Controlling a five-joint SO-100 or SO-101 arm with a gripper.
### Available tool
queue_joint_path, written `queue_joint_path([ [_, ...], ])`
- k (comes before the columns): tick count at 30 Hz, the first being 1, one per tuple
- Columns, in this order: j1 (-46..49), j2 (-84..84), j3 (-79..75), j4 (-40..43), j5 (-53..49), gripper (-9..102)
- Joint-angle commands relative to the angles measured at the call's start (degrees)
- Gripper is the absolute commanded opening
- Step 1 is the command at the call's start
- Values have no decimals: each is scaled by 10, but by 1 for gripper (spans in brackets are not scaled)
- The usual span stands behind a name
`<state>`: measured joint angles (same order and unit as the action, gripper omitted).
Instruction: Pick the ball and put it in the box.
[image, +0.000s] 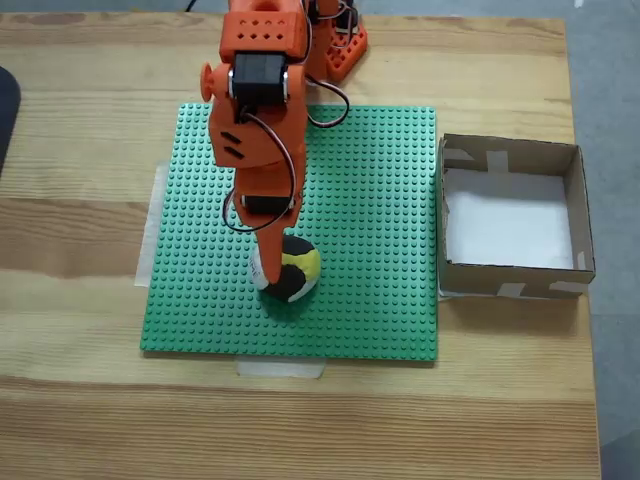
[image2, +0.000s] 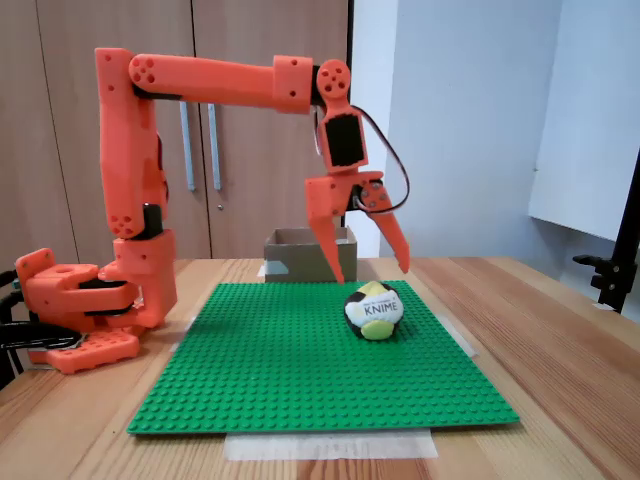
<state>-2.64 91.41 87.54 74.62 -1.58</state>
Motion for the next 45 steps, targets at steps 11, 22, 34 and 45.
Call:
queue_joint_path([
  [11, 5, 4, 76, -74, 1, 41],
  [22, 0, -4, 92, -111, 1, 41],
  [34, -2, -8, 114, -152, -1, 34],
  [45, 4, -8, 120, -178, 4, 28],
])
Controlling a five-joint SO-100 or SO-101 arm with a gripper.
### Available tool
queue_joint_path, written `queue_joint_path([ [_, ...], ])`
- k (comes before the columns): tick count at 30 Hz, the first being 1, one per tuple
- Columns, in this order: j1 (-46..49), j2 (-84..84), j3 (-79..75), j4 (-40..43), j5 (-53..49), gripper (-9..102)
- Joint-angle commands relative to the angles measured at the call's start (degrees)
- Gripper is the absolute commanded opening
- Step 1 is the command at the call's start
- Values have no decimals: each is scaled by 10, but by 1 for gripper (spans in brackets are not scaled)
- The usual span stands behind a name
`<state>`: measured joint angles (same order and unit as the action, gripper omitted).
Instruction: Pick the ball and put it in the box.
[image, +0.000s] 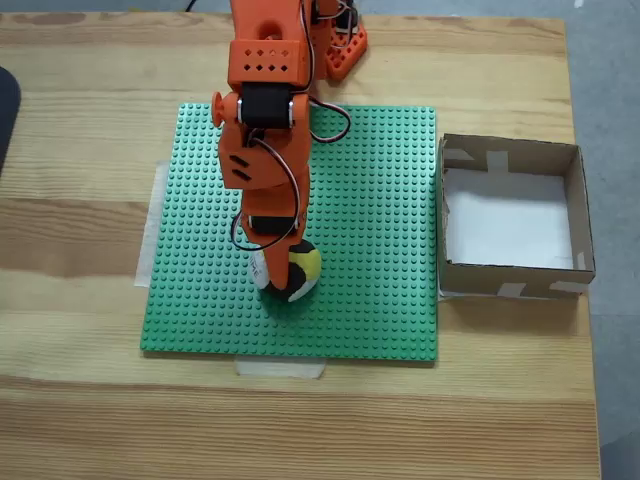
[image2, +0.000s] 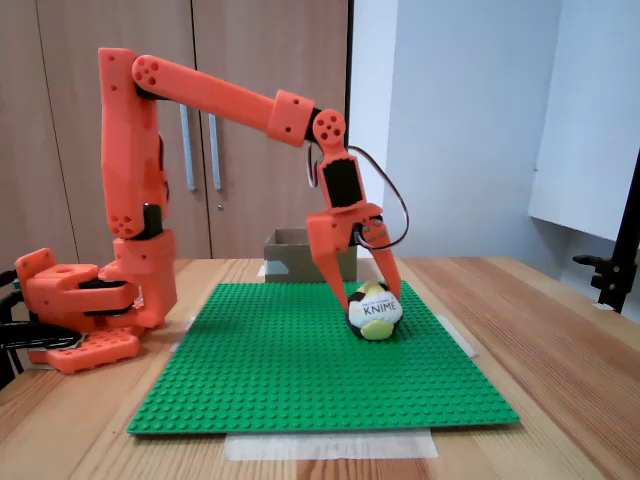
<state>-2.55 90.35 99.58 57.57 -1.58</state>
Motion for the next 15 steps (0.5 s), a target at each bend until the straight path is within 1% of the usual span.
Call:
queue_joint_path([
  [1, 4, 3, 0, -10, 7, 28],
  [7, 4, 3, 3, -20, 7, 25],
  [15, 5, 13, 14, -47, -3, 11],
])
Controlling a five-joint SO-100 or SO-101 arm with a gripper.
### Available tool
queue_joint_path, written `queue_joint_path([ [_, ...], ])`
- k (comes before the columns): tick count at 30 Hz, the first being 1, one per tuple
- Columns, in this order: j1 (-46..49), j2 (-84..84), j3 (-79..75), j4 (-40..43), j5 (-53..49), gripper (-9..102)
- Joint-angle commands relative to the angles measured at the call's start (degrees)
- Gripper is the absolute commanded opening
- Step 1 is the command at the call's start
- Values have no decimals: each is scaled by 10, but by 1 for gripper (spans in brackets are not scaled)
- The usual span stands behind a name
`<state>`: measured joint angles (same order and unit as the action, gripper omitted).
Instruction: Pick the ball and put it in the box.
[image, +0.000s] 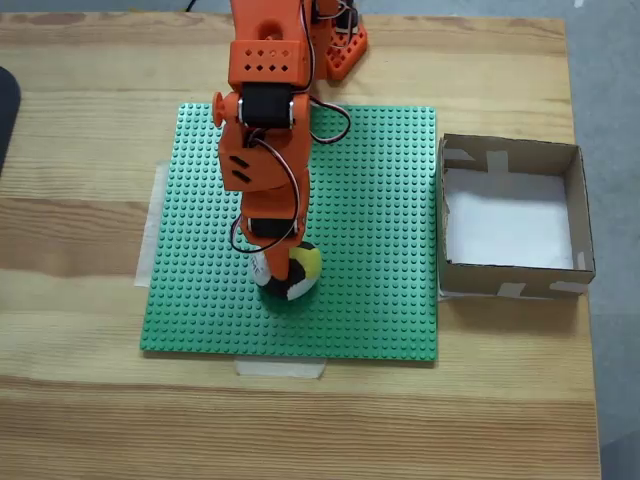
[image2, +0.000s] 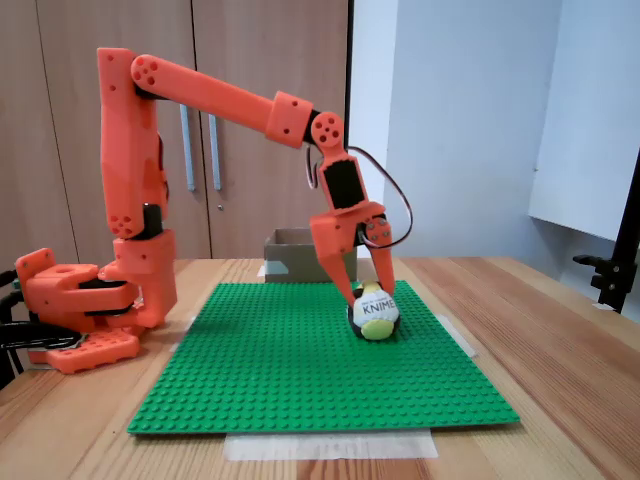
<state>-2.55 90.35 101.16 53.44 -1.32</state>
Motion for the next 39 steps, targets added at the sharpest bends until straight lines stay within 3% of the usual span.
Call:
queue_joint_path([
  [1, 5, 14, -2, -7, -7, 9],
  [7, 6, 36, 0, -11, -8, -1],
  [23, -6, 178, 4, 13, 4, -1],
  [39, -139, 315, -40, 74, 35, -1],
])
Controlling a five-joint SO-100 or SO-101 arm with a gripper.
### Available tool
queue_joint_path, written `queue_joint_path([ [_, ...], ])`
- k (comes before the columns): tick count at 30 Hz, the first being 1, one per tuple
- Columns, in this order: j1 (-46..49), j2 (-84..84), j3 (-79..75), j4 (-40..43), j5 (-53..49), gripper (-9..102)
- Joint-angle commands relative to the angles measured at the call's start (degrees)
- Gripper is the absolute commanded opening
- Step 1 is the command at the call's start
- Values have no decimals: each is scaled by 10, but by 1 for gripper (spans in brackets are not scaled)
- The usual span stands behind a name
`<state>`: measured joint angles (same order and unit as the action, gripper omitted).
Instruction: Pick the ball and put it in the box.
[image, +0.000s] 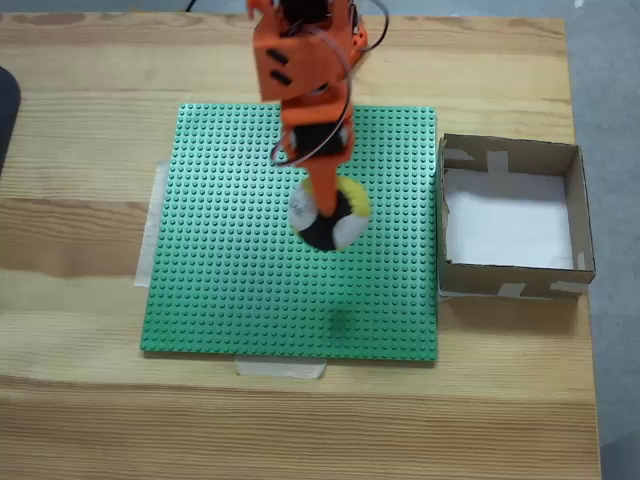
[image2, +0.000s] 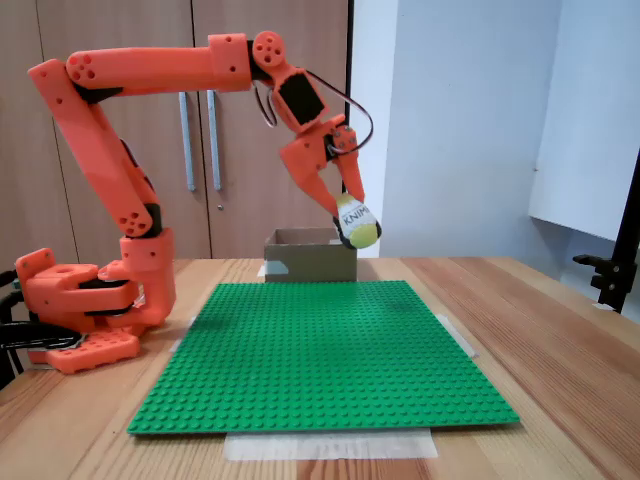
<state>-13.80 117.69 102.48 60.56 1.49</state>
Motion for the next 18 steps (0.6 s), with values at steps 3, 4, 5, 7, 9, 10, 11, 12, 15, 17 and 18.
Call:
queue_joint_path([
  [3, -66, 53, -67, 17, 17, -1],
  [4, -80, 57, -69, 19, 20, -1],
  [5, -95, 62, -71, 20, 23, -1],
  [7, -125, 69, -78, 23, 28, -1],
  [9, -152, 72, -86, 25, 31, -1],
  [10, -164, 72, -89, 25, 32, -1],
  [11, -177, 72, -90, 25, 32, -1],
  [12, -188, 72, -90, 25, 31, -1],
  [15, -226, 72, -90, 25, 28, -1],
  [17, -248, 72, -91, 25, 28, -1],
  [18, -258, 71, -91, 25, 28, -1],
])
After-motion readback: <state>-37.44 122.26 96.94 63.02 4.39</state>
